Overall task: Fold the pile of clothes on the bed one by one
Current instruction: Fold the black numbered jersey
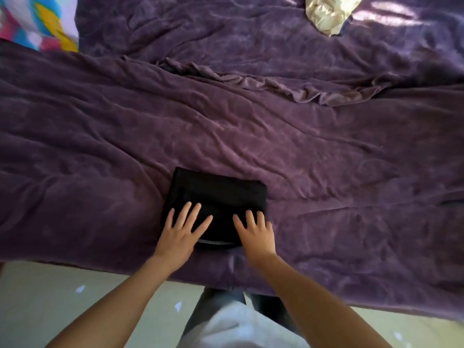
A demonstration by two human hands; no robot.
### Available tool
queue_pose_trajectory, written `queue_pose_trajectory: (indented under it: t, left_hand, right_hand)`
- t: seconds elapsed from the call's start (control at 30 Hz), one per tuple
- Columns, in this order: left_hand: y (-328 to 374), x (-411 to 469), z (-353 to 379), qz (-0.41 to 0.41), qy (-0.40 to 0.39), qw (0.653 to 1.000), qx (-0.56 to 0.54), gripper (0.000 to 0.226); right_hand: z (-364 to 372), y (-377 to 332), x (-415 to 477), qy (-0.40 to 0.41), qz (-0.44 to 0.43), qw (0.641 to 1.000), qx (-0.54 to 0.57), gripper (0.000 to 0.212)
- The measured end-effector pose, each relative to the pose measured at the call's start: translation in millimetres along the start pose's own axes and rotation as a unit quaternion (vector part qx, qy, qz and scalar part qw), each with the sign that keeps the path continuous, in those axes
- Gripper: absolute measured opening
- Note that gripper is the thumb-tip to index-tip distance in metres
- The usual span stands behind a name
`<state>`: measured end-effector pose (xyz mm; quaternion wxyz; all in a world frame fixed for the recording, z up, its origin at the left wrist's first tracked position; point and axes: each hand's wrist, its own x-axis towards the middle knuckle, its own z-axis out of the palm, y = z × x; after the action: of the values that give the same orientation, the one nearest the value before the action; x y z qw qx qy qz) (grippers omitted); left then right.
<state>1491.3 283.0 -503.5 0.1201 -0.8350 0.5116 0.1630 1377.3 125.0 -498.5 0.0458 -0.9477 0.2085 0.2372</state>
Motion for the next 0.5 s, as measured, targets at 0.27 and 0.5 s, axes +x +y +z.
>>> queue_pose_trajectory:
  t: [0.27, 0.5]
  left_hand:
    - [30, 29, -16, 0.010, 0.103, 0.988, -0.113, 0.085]
    - [141, 51, -29, 0.089, 0.039, 0.984, -0.151, 0.136]
  right_hand:
    - [-66, 53, -14, 0.092, 0.022, 0.993, 0.074, 0.045]
    - [-69, 137, -71, 0.123, 0.105, 0.982, 0.102, 0.038]
